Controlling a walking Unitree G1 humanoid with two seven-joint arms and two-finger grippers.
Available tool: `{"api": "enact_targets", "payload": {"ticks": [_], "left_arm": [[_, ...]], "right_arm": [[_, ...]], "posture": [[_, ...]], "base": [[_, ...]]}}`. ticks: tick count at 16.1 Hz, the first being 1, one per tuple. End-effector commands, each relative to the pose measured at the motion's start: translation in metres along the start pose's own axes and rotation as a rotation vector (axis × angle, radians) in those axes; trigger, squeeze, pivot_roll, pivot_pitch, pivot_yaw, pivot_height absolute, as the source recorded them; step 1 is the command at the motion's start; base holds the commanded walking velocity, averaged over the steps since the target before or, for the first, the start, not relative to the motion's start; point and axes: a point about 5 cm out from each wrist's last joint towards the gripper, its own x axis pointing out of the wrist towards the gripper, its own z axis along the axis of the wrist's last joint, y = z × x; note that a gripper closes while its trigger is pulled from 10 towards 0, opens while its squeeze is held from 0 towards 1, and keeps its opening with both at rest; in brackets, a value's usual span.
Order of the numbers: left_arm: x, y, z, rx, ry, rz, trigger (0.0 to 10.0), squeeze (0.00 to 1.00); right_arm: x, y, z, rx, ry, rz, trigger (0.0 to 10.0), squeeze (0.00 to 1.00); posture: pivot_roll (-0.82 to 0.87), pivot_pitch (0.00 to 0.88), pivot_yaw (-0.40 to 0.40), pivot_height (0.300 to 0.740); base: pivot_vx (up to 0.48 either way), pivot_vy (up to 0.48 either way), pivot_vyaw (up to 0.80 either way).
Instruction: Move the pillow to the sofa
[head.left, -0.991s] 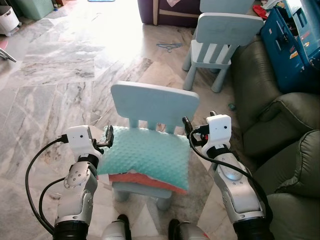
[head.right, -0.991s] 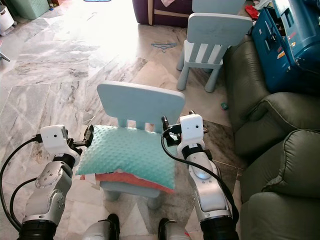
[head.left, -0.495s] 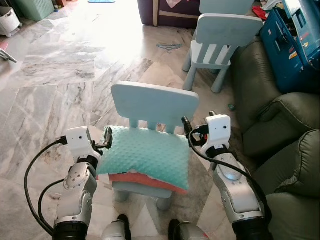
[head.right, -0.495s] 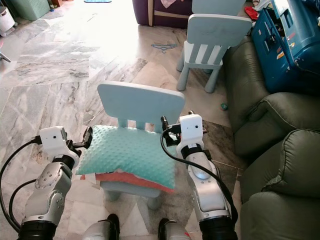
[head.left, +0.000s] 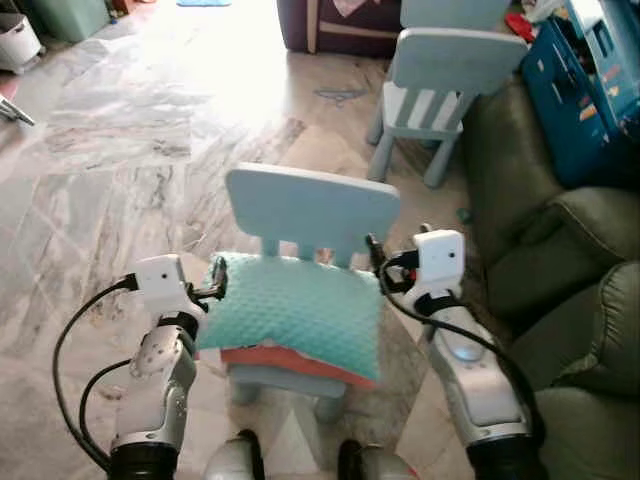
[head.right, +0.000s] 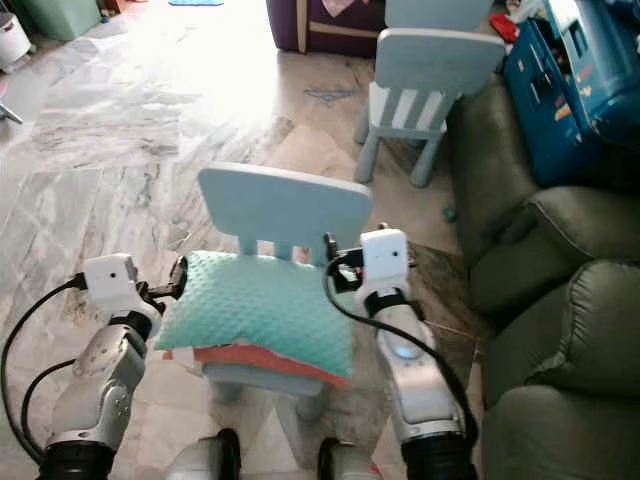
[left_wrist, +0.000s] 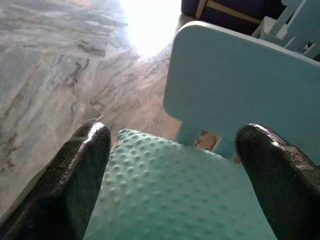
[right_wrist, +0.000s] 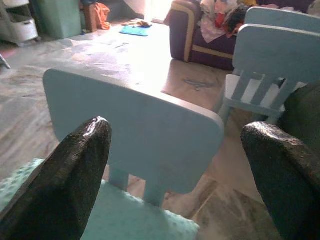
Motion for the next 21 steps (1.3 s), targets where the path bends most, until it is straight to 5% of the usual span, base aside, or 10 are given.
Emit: {"api": "enact_targets", "payload": {"ticks": [1, 8, 21], "left_arm": [[-0.003, 0.007, -0.006, 0.004, 0.033, 0.027, 10.0, 0.0], [-0.002, 0.007, -0.007, 0.019, 0.047, 0.026, 10.0, 0.0], [0.006, 0.002, -0.001, 0.071, 0.014, -0.027, 10.0, 0.0]], "right_arm": [[-0.002, 0.002, -0.002, 0.013, 0.013, -0.001, 10.0, 0.0], [-0.001, 0.002, -0.003, 0.015, 0.016, -0.008, 10.0, 0.0], [0.012, -0.004, 0.004, -0.005, 0.005, -0.04, 10.0, 0.0]], "posture": [[-0.03, 0.225, -0.026, 0.74], [-0.03, 0.225, -0.025, 0.74], [-0.03, 0.222, -0.029, 0.74]], "base": [[0.0, 0.48, 0.0], [0.0, 0.447, 0.0], [0.0, 0.0, -0.04]]}}
